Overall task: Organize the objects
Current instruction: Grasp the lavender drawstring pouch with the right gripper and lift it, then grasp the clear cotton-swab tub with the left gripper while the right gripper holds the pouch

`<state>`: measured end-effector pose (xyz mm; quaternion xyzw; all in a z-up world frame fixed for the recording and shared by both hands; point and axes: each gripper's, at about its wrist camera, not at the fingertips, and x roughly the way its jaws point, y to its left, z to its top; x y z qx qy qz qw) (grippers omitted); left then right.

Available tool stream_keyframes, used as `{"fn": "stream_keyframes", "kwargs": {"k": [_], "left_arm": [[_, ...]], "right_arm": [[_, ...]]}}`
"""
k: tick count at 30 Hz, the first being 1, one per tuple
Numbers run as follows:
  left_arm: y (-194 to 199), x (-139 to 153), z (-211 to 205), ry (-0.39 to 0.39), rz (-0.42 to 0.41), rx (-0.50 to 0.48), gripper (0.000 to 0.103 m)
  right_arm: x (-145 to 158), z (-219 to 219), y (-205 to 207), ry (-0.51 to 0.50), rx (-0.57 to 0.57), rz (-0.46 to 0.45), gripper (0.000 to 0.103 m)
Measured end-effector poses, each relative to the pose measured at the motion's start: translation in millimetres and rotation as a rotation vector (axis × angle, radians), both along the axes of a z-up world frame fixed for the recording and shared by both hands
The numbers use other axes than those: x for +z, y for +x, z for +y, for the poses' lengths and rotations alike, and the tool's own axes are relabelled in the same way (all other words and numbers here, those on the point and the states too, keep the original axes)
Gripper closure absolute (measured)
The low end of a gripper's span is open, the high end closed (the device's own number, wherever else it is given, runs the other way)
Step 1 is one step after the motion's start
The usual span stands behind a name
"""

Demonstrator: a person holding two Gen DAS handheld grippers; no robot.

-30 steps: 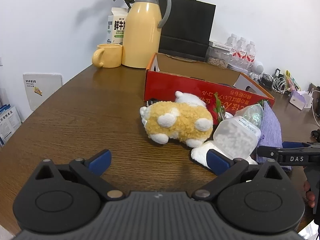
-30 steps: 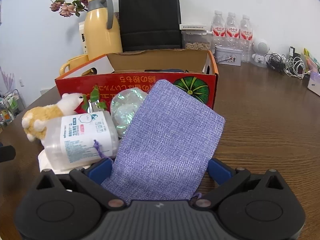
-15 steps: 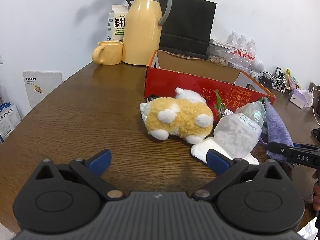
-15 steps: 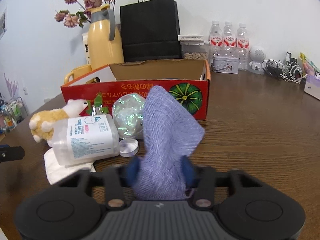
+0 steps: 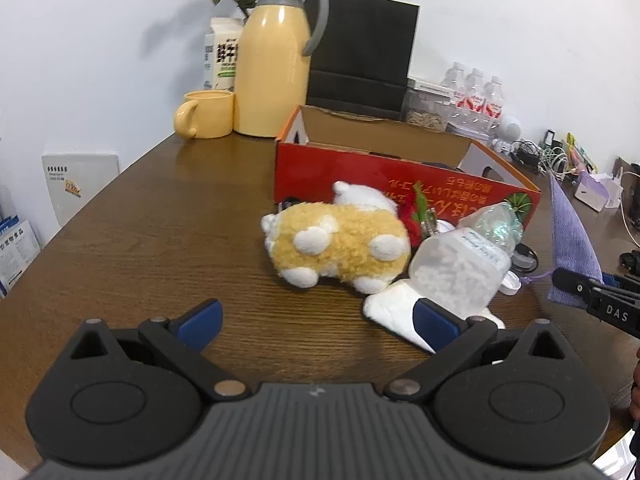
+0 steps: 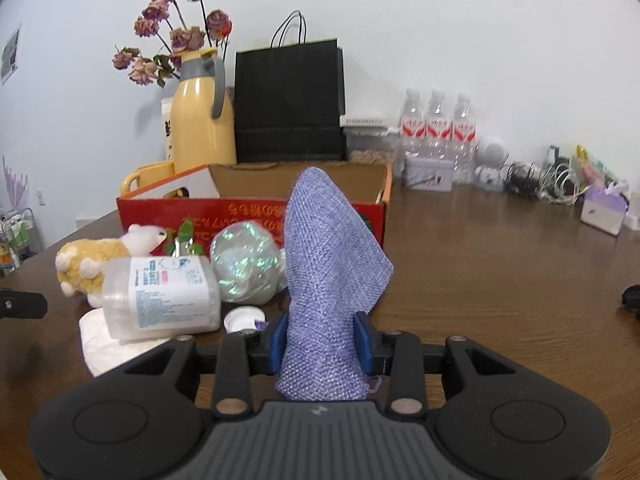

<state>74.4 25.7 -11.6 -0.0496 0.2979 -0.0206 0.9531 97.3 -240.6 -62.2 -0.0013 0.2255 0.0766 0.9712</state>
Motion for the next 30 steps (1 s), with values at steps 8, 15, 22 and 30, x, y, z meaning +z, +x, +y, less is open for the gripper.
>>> {"fn": "stream_keyframes", "kwargs": {"k": [8,15,22,30], "left_arm": [[8.2,7.7,-28.6,0.039,-0.017,-0.074,0.0],[15.7,13.8,-57.1,0.077,-0.036,-0.149,0.0],[34.4,14.4,-81.0,0.129,-0.03,-0.223,0.0],[62.1,10.8,-105.4,0.225,-0.015,-0.309,0.0]], "right_arm": [[3.1,-7.2,-0.7,-0.017,-0.02,-0.052,0.069],[13.5,-15.1,-3.8,-0.003,-0.007,-0.091,0.069],[23.5,-17.1,-6.9,-0.006,0.014,-0.111,0.069],[20.6,-15.8,-5.3,-0.018,0.038,-0.092,0.069]]}}
